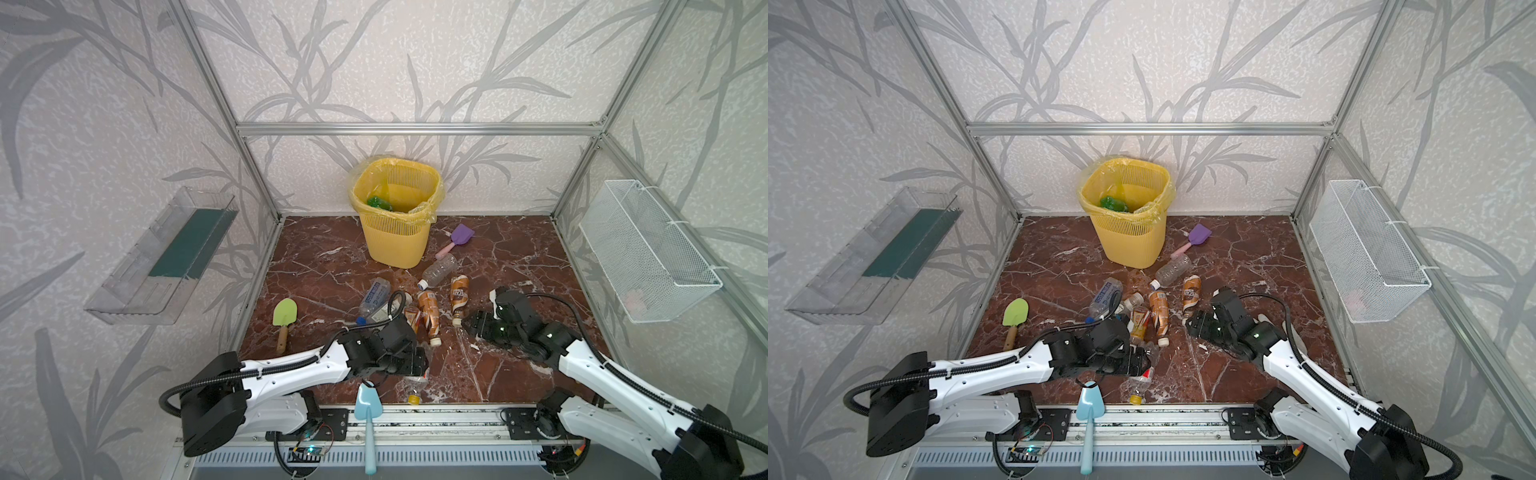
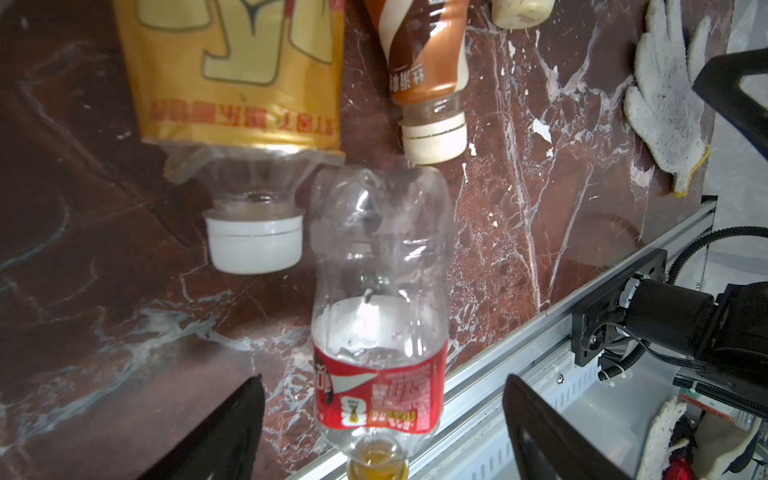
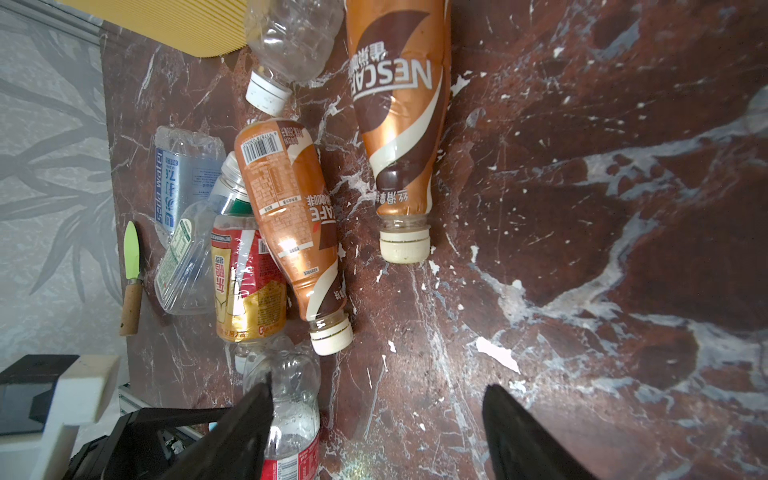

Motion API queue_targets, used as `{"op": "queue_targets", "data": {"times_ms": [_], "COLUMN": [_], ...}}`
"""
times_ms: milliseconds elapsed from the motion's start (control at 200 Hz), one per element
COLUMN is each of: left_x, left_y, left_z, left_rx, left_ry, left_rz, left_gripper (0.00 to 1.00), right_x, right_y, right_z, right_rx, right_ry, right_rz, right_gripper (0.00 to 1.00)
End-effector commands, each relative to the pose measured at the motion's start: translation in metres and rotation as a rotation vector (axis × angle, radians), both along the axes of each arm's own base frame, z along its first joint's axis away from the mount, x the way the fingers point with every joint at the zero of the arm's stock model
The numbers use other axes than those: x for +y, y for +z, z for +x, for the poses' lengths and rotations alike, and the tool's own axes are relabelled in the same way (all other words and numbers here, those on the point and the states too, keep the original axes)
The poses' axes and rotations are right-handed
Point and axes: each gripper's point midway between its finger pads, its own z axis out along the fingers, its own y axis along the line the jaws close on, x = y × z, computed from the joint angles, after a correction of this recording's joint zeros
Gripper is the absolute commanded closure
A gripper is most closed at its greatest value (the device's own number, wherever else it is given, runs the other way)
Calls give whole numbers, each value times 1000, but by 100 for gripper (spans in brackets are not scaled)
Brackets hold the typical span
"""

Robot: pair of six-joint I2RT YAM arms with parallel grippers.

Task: Throw the plastic bottles in the bin
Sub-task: 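Lower the left gripper onto the red-labeled clear bottle and close it, then lift the red-labeled clear bottle with the left gripper and drop it into the yellow bin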

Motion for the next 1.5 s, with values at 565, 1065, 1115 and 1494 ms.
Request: {"op": "queue_targets", "data": {"times_ms": [565, 1065, 1115, 1494], "left_x": [-18, -15, -15, 2], "left_y": [-23, -30, -29, -6], "left_z": [0, -3, -4, -6], "left_rx": [38, 49, 48, 6], "left_ry": [-52, -78, -83, -59], "left_rz": [98, 132, 132, 102], "left_gripper": [20, 30, 33, 40], "right_x": [-5, -4, -4, -2], "right_y": [-4, -12, -13, -16], "right_z": [-3, -1, -2, 0], "right_rx": [11, 21, 21, 28], "right_ry": [-5, -3, -4, -6], "right_rz": [-18, -15, -14, -4], "right_gripper": [22, 24, 24, 25]}}
